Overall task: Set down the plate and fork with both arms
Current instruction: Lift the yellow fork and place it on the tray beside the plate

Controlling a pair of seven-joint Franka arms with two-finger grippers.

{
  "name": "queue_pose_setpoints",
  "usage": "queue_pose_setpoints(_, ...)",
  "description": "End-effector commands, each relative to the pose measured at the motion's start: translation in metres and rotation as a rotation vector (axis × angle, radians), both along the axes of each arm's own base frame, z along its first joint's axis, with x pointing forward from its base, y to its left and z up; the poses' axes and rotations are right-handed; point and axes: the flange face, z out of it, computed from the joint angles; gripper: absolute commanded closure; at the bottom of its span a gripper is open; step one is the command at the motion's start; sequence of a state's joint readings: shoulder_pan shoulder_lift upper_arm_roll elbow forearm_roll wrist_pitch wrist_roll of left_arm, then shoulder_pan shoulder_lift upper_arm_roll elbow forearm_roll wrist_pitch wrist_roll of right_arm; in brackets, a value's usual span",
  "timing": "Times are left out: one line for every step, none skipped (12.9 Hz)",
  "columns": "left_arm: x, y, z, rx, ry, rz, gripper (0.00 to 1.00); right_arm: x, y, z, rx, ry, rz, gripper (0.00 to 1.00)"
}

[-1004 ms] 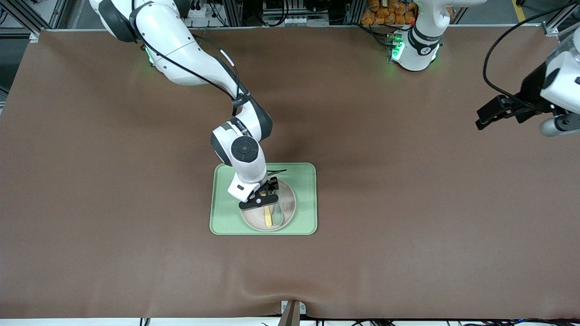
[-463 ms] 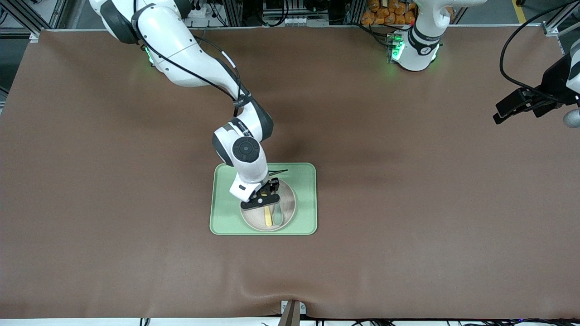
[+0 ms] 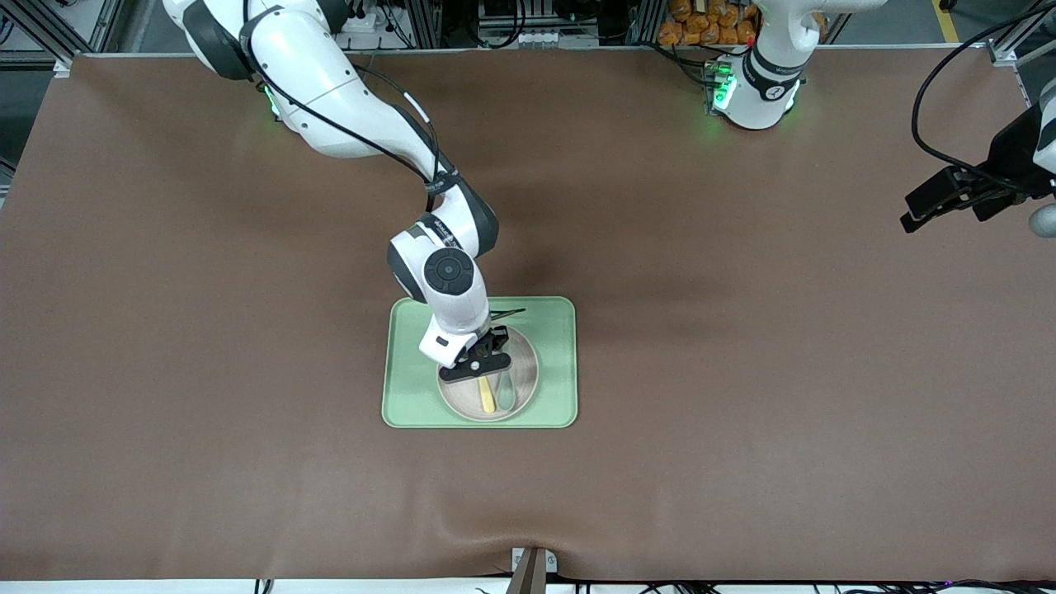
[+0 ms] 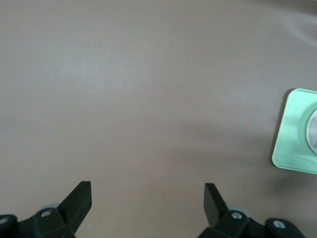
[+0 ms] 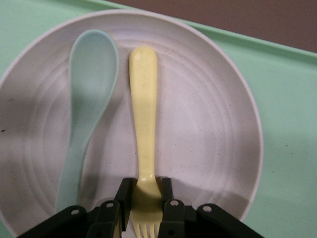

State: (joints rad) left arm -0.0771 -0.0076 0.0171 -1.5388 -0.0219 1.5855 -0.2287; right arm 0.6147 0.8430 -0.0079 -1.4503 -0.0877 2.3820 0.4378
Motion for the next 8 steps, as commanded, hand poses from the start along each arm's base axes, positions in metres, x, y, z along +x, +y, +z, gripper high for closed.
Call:
queue_pose_setpoints(-0.006, 0.006, -0.001, 0.000, -0.002, -0.021, 0.00, 0.002, 0.006, 0.004, 0.000, -0.013, -0.002, 1.00)
queue_pose_setpoints(-0.007, 0.005, 0.000, 0.001, -0.004, -0.043, 0.00, 0.003, 0.007, 0.010, 0.005, -0.017, -0.003, 1.00)
queue_pose_setpoints(-0.007, 0.005, 0.001, 0.003, -0.006, -0.061, 0.00, 0.004, 0.006, 0.018, 0.029, -0.009, -0.023, 1.00)
queue_pose_setpoints(-0.007, 0.005, 0.001, 0.003, -0.008, -0.090, 0.00, 0.003, 0.009, 0.034, 0.066, 0.003, -0.048, 1.00)
queue_pose_setpoints(-0.007, 0.004, 0.000, 0.002, -0.005, -0.099, 0.00, 0.002, 0.009, 0.045, 0.076, 0.016, -0.061, 1.00)
queue_pose_setpoints(-0.006, 0.005, -0.002, 0.002, -0.002, -0.093, 0.00, 0.003, 0.007, 0.060, 0.073, 0.022, -0.068, 1.00)
queue_pose_setpoints(-0.005, 0.005, -0.003, 0.002, 0.000, -0.084, 0.00, 0.006, -0.002, 0.071, 0.067, 0.032, -0.083, 1.00)
queue_pose_setpoints(-0.005, 0.005, -0.003, 0.002, 0.001, -0.092, 0.00, 0.012, -0.013, 0.080, 0.062, 0.035, -0.099, 1.00)
